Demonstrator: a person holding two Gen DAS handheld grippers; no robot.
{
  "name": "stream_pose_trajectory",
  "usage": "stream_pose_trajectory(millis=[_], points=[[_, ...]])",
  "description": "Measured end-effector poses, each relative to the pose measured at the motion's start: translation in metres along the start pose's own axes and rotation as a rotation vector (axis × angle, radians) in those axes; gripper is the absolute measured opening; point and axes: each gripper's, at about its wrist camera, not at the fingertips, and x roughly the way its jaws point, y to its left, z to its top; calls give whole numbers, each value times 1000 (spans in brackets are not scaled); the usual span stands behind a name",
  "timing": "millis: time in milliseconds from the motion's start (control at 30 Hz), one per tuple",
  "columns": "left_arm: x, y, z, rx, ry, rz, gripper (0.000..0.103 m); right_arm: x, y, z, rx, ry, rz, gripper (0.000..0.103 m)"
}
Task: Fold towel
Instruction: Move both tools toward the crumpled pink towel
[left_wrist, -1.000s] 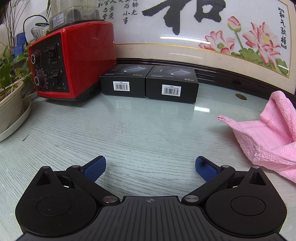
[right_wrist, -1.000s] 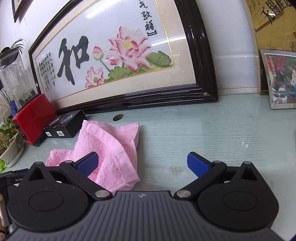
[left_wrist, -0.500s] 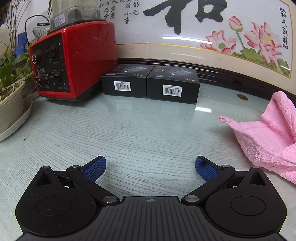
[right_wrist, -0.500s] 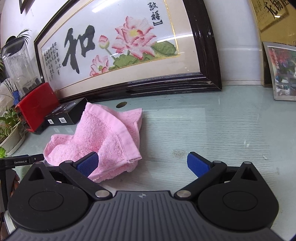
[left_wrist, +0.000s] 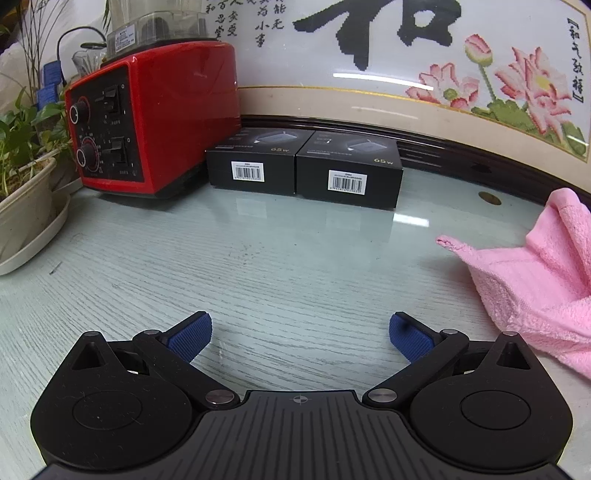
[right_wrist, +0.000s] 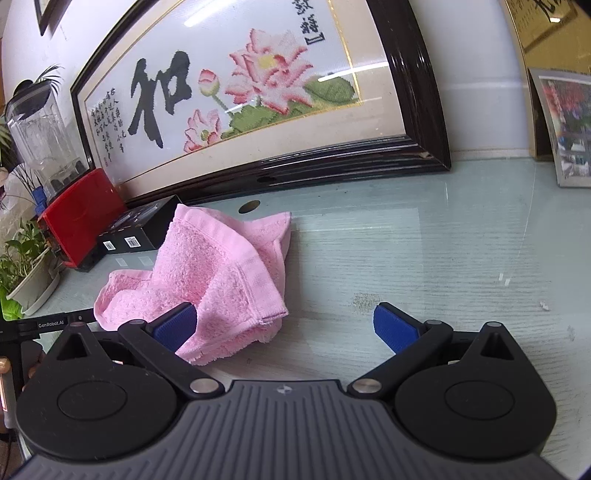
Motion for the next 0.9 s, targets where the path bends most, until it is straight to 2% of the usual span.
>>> stream_pose_trajectory(millis=[200,300,433,667,767,900], points=[[-5,-26,10,-12,40,-109,103,0,-2,1,31,2,53,103],[-7,-35,14,-20,36,-116,103,3,-3,1,46,7,82,103],[-2,-40,26,-64,78,-143,103,7,-2,1,59,15,127,103],[-1,-44,30,-107,83,-153,103,18,1,1,76,64,208,102],[-6,-44,32,-121,64,-137,103,21,2,0,75,65,209,99],[-11,-43,35,-138,34,-114,103,21,3,0,70,54,217,87]])
